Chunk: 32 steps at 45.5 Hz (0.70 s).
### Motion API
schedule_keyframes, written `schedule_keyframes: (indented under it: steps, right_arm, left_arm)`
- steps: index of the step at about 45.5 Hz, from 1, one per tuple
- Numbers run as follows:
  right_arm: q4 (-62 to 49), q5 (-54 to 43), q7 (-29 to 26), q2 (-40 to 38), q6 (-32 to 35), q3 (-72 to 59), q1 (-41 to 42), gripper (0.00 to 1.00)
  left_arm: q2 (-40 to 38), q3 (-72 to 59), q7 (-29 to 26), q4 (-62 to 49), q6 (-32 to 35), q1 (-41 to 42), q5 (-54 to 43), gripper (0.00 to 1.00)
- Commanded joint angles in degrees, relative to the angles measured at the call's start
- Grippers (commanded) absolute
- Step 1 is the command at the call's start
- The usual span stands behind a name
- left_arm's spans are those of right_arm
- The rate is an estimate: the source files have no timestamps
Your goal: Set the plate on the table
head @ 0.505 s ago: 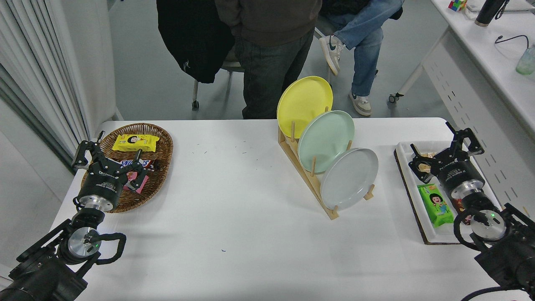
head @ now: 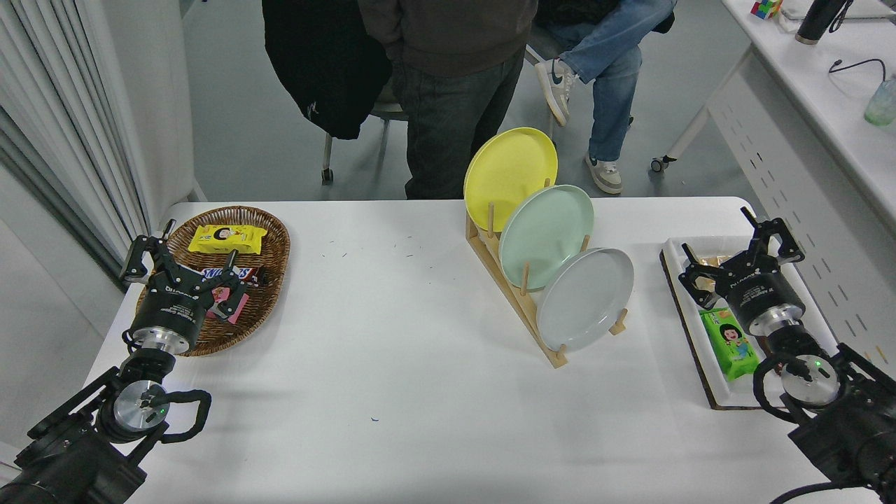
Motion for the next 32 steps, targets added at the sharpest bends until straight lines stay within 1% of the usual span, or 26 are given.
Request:
schedule_keyframes:
  steps: [1,13,32]
  right_arm:
    - [-0.60,0.01,0.04,0.15,-0.73,0.11,0.53,0.99]
    - [-0.43,0.01,-0.05,0.42,-3.72,-0.33,0.62,0.99]
    - [-0.43,-0.08,-0.23,0.33,-4.51,-0.42,2.11,0.99]
  left_arm:
    - [0.00,0.00,0.00,0.00,0.00,0.00,0.02,0.98]
    - [0.00,0.00,0.00,0.00,0.00,0.00,0.02,0.98]
    - [0.00,0.00,0.00,0.00,0.00,0.00,0.02,0.98]
